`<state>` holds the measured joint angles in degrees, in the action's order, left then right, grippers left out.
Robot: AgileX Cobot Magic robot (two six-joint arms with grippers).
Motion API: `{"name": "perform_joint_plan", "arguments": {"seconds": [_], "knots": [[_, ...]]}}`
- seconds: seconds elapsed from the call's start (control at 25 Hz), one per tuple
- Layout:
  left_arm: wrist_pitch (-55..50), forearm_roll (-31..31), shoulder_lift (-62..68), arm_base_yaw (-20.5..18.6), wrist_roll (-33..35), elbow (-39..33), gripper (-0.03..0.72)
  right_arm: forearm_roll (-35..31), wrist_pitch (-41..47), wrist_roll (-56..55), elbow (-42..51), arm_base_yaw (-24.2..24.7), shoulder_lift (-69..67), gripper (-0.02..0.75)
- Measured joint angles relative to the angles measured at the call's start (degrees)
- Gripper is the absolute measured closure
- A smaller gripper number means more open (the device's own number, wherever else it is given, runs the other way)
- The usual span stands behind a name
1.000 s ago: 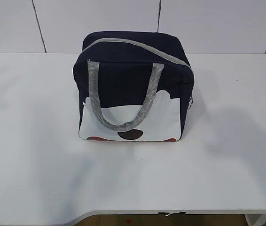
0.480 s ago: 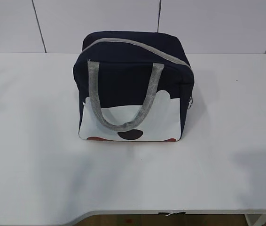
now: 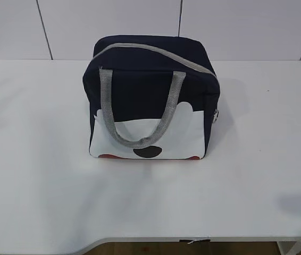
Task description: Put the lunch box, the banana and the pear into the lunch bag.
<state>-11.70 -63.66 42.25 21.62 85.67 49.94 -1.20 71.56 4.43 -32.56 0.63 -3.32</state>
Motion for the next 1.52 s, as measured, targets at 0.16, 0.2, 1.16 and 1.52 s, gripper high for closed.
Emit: {"name": "perform_joint_plan", "arguments": {"seconds": [0.16,0.2,1.16,1.52], "knots": [[0.0,0.0,0.0,0.0,0.0,0.0,0.353,0.0,-2.09,-0.37,2.56,0.0,1.29,0.335],[0.0,0.0,0.0,0.0,0.0,0.0,0.353,0.0,-2.48,-0.5,3.01,0.0,1.38,0.336],[-0.08,0.0,0.0,0.0,0.0,0.0,0.353,0.0,-5.29,-0.76,4.53,0.0,1.62,0.339],[-0.77,0.0,-0.12,0.0,0.0,-0.61,0.355,0.0,-5.29,-0.76,4.53,0.0,1.62,0.339]]}}
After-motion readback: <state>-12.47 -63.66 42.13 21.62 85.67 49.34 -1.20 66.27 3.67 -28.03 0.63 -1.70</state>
